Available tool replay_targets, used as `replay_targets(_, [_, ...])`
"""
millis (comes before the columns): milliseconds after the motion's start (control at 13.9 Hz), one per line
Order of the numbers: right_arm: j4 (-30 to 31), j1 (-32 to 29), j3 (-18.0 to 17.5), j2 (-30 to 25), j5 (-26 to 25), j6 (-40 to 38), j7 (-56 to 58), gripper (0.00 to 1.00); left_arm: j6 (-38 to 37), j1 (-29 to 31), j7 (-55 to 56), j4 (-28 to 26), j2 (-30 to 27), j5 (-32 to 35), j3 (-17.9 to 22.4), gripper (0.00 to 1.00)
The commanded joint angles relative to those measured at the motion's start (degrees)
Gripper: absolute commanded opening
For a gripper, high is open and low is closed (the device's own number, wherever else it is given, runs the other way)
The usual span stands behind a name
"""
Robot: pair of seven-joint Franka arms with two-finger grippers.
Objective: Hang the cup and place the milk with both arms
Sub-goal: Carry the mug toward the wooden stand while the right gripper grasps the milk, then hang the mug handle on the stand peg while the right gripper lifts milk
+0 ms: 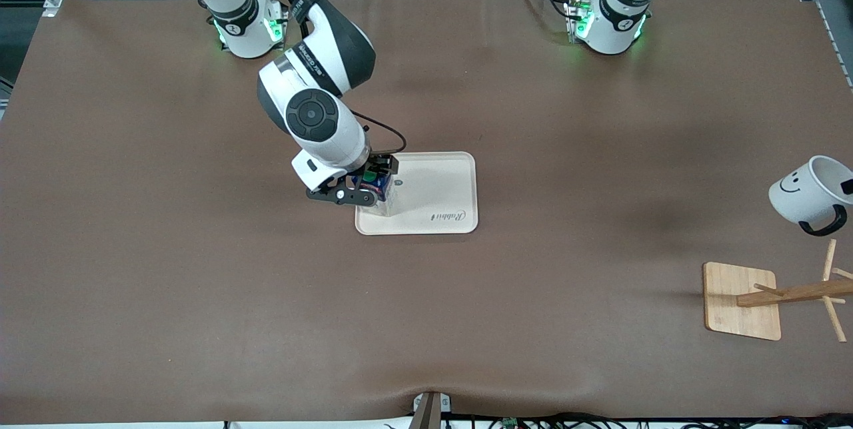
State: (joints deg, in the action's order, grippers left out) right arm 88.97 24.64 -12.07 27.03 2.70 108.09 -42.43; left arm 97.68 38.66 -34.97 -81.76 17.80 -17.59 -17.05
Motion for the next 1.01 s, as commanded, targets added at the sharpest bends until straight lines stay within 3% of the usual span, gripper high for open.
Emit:
replay_targets(0, [-0.55,0.93,0.20,0.75,-1.73,0.27,-1.69,1.00,-1.00,0.10,-1.67,3.53,1.71,-1.92,-0.53,0.00])
replay_targets(433, [-0.64,1.46,0.20,2.15,-2.79,1.33,-4.32,1.00,0.92,0.54,-3.44,6.70,6.45,-7.28,-0.53,0.00])
replay_targets(577, [-0.64,1.46,0.20,2.15,-3.75,0.98,-3.62,0.74,1.63,0.19,-2.30,8.27,7.25,-7.28,-0.53,0.00])
replay_targets(793, [-1.07,0.76,0.11,1.98,-4.46,0.54,-2.04,0.20,3.39,-0.07,-1.86,11.43,11.63,-7.37,-0.79,0.00])
replay_targets(938, [-2.99,-0.03,0.20,1.71,-3.76,-2.25,-2.04,0.15,4.88,-0.16,-1.86,11.62,12.26,-7.37,-0.88,0.00])
